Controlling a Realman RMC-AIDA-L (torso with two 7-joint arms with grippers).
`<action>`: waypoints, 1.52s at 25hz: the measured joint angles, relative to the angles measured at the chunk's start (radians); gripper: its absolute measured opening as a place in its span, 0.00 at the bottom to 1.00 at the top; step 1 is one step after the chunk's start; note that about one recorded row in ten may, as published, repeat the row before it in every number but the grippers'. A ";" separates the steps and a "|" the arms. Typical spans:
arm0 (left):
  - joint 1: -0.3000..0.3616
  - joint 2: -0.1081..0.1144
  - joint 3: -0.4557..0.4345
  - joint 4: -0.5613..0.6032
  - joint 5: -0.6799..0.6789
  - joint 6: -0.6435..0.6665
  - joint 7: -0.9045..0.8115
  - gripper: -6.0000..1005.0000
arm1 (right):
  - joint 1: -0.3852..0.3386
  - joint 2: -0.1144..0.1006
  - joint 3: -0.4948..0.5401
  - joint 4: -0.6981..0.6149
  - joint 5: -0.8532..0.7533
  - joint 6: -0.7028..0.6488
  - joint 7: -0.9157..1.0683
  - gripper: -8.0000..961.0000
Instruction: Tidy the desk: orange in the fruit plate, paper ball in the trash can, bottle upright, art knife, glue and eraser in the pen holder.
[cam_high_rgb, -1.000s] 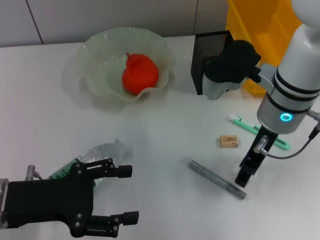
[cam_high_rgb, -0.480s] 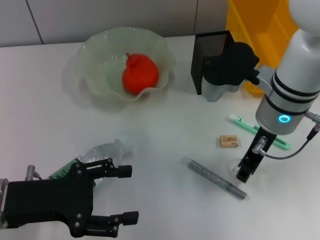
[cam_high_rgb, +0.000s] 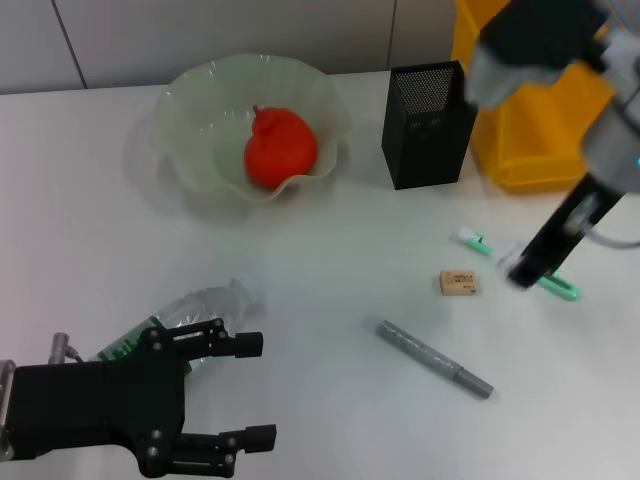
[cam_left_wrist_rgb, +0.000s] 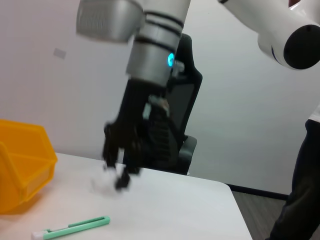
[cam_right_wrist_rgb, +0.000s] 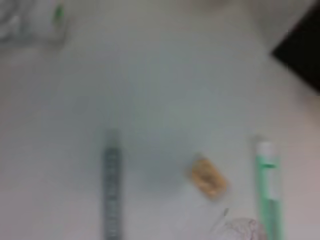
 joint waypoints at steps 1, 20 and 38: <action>0.001 0.000 0.000 0.000 0.000 0.000 0.000 0.82 | -0.002 -0.001 0.020 -0.035 -0.039 -0.007 -0.003 0.42; 0.007 -0.005 0.000 0.000 -0.008 0.004 -0.006 0.82 | -0.077 -0.027 0.241 -0.027 -0.116 0.401 -0.254 0.42; -0.003 -0.005 -0.013 -0.026 -0.010 0.002 -0.010 0.81 | -0.107 -0.005 0.272 0.186 -0.054 0.842 -0.365 0.64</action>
